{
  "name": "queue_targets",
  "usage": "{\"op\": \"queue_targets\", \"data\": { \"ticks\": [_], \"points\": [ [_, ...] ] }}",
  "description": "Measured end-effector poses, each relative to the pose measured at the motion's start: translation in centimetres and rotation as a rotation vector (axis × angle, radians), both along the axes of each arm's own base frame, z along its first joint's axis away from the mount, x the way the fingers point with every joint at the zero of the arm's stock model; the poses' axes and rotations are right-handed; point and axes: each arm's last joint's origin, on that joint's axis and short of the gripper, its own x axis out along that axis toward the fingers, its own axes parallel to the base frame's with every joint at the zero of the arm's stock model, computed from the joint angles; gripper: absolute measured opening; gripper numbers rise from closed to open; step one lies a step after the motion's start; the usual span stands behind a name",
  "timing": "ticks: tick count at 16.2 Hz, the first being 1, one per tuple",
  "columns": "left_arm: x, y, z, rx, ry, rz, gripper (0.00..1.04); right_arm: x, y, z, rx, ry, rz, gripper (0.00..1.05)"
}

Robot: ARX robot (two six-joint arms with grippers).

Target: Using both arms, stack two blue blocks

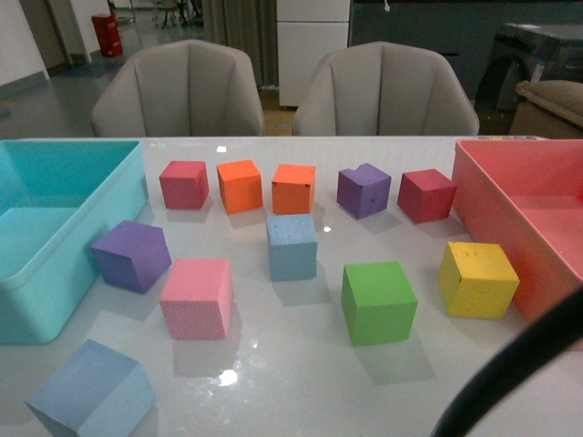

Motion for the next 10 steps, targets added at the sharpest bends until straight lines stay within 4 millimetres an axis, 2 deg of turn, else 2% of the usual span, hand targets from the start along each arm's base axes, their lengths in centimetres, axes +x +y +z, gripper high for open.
{"op": "queue_targets", "data": {
  "ticks": [3, 6, 10],
  "points": [
    [0.0, 0.0, 0.0, 0.0, 0.0, 0.001, 0.98, -1.4, -2.0, -0.8, -0.028, -0.026, -0.01, 0.74],
    [0.0, 0.0, 0.0, 0.0, 0.0, 0.0, 0.98, -2.9, -4.1, -2.4, -0.046, -0.028, -0.016, 0.59],
    [0.0, 0.0, 0.0, 0.0, 0.0, 0.0, 0.98, -3.8, -5.5, -3.3, -0.049, -0.034, -0.027, 0.44]
  ]
}}
